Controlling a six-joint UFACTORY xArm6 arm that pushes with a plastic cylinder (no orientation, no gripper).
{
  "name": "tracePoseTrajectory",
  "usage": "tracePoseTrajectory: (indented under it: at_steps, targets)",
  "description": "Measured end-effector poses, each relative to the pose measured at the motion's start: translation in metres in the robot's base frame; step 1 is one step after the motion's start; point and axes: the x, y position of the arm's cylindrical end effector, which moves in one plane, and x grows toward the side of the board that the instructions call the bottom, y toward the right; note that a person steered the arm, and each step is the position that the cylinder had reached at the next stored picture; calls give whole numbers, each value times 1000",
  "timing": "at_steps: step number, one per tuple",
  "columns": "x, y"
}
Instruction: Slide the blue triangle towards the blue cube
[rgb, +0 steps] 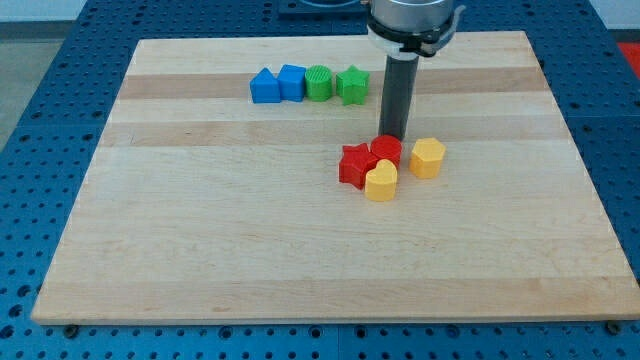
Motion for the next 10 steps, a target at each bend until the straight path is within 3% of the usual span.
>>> tracePoseTrajectory:
  at_steps: [2,4,6,10]
  targets:
    - [2,-54]
    - [39,-107]
    - [103,-94]
    - [80,-45]
